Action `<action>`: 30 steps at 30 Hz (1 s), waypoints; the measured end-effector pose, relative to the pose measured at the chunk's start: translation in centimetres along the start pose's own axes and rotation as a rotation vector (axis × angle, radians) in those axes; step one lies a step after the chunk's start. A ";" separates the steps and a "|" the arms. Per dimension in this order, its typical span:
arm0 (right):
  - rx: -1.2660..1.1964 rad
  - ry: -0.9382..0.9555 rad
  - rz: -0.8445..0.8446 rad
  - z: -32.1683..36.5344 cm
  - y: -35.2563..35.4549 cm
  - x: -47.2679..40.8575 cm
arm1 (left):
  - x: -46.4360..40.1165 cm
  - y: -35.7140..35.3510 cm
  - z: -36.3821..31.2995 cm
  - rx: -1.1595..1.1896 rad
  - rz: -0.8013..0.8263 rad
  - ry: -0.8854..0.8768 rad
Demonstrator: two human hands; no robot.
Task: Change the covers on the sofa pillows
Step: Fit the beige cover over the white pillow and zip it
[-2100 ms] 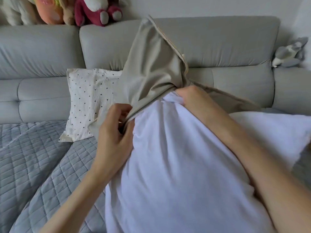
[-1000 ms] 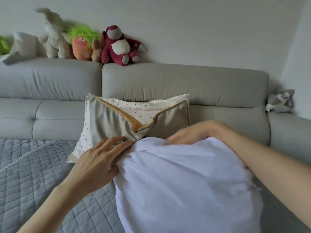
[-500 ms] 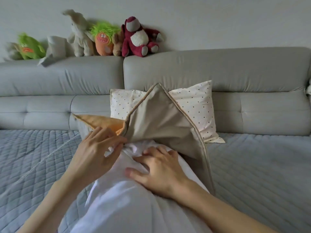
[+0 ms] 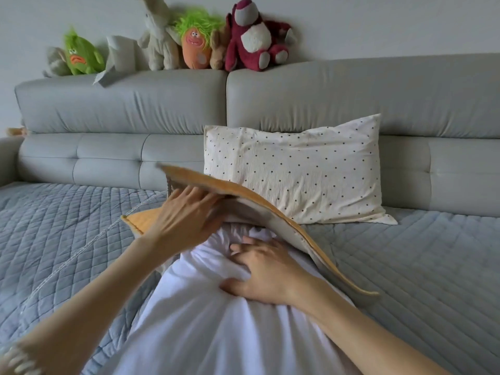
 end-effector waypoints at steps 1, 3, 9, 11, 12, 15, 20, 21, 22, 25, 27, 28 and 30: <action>-0.027 -0.013 -0.092 0.0 0.3 0.4 | -0.8 -0.1 0.0 -0.029 0.004 0.040; -0.072 -0.089 -0.442 -0.7 1.0 1.6 | -1.9 -0.5 0.1 -0.086 -0.007 0.110; 0.075 -0.370 -0.292 -9.6 0.8 0.2 | -2.0 -3.1 2.8 -0.003 0.172 0.332; 0.237 -0.365 -0.086 -11.9 0.2 -1.3 | -1.3 -3.8 3.9 0.085 0.268 0.368; 0.295 -0.350 -0.005 -12.5 -0.3 -1.9 | -1.0 -4.0 4.3 0.121 0.314 0.372; 0.250 -0.359 0.040 -13.7 -1.8 -3.5 | -0.5 -3.9 5.1 0.169 0.344 0.312; -0.350 -0.444 -0.125 -14.9 -1.4 -5.5 | -0.5 -3.9 5.4 0.280 0.122 0.143; -0.425 -0.421 -0.087 -14.8 -1.2 -5.9 | -0.6 -4.1 5.5 0.278 0.115 0.165; -0.486 -0.405 -0.063 -14.6 -0.9 -6.3 | -0.7 -4.3 5.7 0.278 0.105 0.198; -0.654 -0.371 -0.047 -14.1 0.3 -7.0 | -1.4 -4.1 5.6 0.412 0.006 0.277; -0.789 -0.389 -0.040 -14.2 2.2 -6.6 | -2.0 -3.6 4.9 0.579 -0.037 0.311; -0.855 -0.404 -0.042 -14.4 3.3 -6.1 | -2.5 -3.3 4.1 0.651 -0.038 0.313; -0.929 -0.431 -0.069 -15.3 5.6 -4.8 | -3.7 -2.9 2.2 0.807 -0.023 0.302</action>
Point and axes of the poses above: each hand's wrist, its own x-axis away from the middle knuckle, its own y-axis out of the back of the hand, z = x × y, the point moved 3 cm from there along -x, towards the middle knuckle, and after that the axes turned 14 degrees about x, right-handed, at the moved point
